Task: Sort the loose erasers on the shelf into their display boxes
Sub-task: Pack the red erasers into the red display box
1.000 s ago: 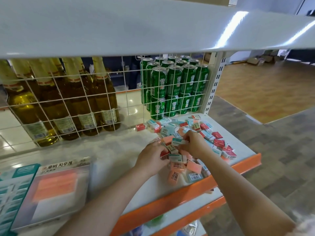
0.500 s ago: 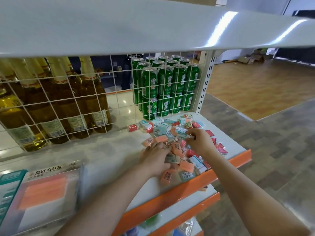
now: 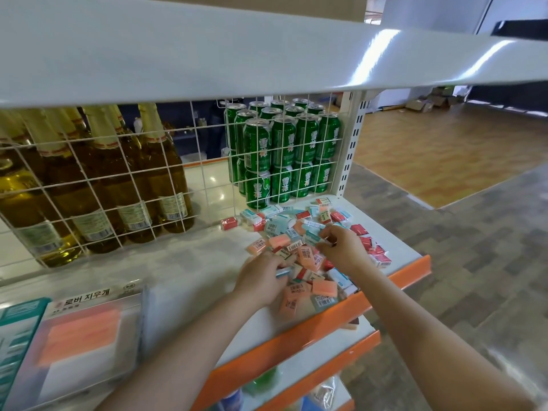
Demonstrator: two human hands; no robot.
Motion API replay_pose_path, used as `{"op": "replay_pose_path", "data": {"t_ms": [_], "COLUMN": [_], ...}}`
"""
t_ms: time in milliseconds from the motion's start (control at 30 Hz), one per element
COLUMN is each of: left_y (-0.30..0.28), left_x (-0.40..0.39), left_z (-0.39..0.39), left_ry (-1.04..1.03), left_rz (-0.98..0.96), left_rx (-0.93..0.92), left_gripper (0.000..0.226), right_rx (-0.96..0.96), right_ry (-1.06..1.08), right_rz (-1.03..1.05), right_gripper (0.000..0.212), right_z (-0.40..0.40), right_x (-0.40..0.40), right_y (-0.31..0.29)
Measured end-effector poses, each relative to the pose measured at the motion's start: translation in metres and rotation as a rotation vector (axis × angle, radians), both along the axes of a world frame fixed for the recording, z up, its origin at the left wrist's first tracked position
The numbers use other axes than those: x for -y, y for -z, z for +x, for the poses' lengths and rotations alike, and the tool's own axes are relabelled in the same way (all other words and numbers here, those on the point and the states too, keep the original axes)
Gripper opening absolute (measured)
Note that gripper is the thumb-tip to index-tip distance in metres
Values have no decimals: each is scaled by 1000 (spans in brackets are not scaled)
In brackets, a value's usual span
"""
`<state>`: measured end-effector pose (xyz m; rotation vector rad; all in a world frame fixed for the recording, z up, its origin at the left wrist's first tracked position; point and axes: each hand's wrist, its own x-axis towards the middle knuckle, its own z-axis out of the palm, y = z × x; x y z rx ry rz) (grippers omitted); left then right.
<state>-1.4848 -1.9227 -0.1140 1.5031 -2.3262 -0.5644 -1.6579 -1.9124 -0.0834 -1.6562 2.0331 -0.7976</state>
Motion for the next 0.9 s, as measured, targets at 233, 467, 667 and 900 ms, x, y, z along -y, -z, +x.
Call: {"op": "replay_pose_path", "data": {"t_ms": [233, 467, 667, 900], "left_y": [-4, 1, 1, 6], "left_x": [-7, -11, -12, -15], "left_z": [17, 31, 43, 58], "left_ry": [-133, -196, -214, -199], "left_rz": [83, 150, 218, 261], "left_rx": [-183, -427, -465, -363], "left_gripper": [21, 12, 8, 35], "right_rx": [103, 52, -227, -220], "right_ry": [24, 19, -48, -144], "right_rz": [39, 47, 178, 141], "right_gripper": [8, 5, 16, 42], "right_z": [18, 27, 34, 42], "right_x": [-10, -17, -23, -24], "right_y": [0, 4, 5, 4]}}
